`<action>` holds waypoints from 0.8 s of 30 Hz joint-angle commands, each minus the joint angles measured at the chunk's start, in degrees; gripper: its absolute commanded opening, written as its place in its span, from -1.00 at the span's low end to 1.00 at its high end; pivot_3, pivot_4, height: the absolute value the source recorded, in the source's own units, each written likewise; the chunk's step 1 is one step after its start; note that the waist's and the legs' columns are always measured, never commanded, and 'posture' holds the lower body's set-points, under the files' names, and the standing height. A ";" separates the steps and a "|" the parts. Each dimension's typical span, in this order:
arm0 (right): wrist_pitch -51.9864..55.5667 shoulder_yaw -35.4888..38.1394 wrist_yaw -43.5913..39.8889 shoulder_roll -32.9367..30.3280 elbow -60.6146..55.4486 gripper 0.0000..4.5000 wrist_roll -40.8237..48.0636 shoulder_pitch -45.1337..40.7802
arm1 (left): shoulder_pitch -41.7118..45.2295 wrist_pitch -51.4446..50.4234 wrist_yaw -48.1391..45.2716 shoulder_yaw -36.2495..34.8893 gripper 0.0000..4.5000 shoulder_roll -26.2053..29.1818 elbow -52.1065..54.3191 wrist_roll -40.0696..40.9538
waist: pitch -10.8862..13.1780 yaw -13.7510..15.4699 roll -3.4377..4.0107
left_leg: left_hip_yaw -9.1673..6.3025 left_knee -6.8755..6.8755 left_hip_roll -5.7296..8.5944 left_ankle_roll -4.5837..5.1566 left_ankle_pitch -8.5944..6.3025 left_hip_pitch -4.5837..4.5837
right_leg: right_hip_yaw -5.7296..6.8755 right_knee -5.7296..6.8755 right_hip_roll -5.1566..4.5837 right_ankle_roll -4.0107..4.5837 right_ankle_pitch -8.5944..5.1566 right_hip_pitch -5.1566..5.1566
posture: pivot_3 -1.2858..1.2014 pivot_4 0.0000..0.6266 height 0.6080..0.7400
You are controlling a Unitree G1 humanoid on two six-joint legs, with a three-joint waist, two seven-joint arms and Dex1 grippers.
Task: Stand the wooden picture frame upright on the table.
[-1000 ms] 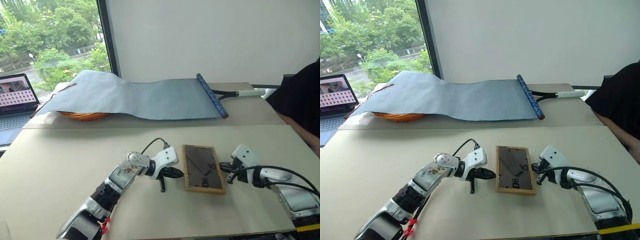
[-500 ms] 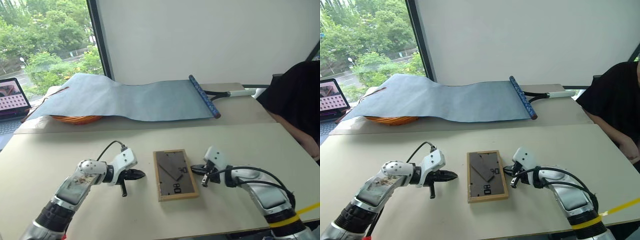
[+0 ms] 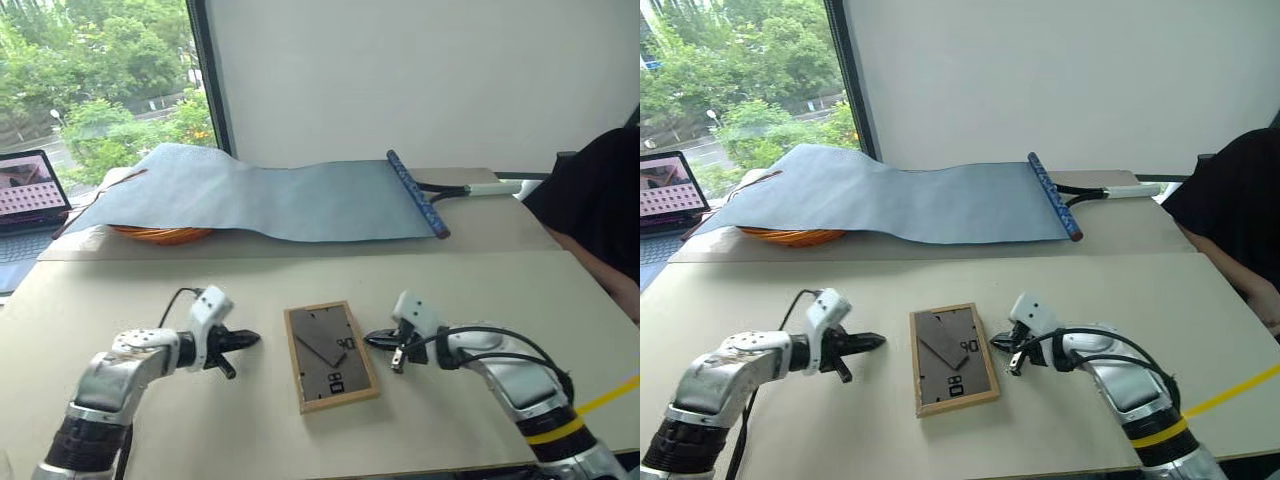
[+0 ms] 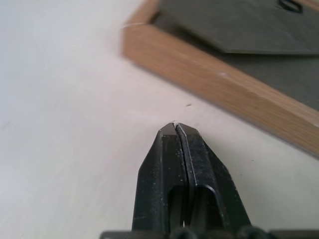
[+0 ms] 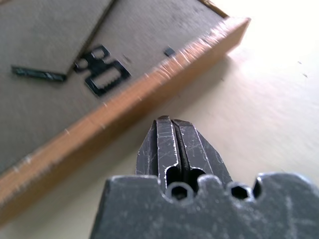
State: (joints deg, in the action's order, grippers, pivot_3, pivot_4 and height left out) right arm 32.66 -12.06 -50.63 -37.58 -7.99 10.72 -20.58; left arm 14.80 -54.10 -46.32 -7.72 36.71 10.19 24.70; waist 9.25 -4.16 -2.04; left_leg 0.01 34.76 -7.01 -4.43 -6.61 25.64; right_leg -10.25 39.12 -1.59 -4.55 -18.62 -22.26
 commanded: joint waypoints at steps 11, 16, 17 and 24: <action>-8.49 4.40 -10.35 -8.07 -4.10 -1.00 2.94 3.29 | -2.21 -38.40 20.92 -11.98 0.72 8.15 -5.21 58.97 | 0.16 0.93 -0.06 | -0.19 -0.09 0.01 -0.09 -0.05 0.25 | 0.18 0.02 -0.03 0.13 -0.02 -0.22 | 0.03 -0.52 0.31; -10.88 1.70 -9.12 -6.85 -2.15 -1.00 -0.10 3.75 | -4.75 -27.00 43.43 2.33 0.99 5.92 -4.01 83.11 | 0.26 1.91 -0.22 | -0.18 0.05 0.12 -0.12 -0.05 0.28 | 0.23 0.00 -0.16 0.14 -0.01 -0.18 | 0.03 -0.52 0.31; -11.43 1.12 -9.10 -6.80 -1.86 -1.00 -0.67 3.96 | -4.74 -24.10 47.23 5.08 0.99 5.64 -3.72 86.31 | 0.26 2.09 -0.21 | -0.20 0.07 0.11 -0.13 -0.04 0.28 | 0.26 0.00 -0.17 0.18 0.02 -0.16 | 0.03 -0.52 0.31; -11.78 -0.46 -8.05 -3.65 -2.37 -1.00 -0.58 5.13 | -2.48 -15.85 59.34 12.31 0.99 -1.58 -5.41 88.30 | 0.23 2.95 -0.18 | -0.17 0.11 0.23 -0.16 -0.03 0.18 | 0.26 -0.06 -0.27 0.32 0.12 -0.07 | 0.03 -0.52 0.31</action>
State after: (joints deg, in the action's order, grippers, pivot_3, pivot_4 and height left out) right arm 21.21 -11.66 -58.90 -42.32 -8.84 9.73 -15.80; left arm 12.13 -71.95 9.11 2.31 36.74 5.62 112.85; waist 9.48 -1.20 -2.22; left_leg -0.16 34.86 -6.78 -4.59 -6.63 25.77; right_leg -9.99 39.04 -1.85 -4.23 -18.49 -22.31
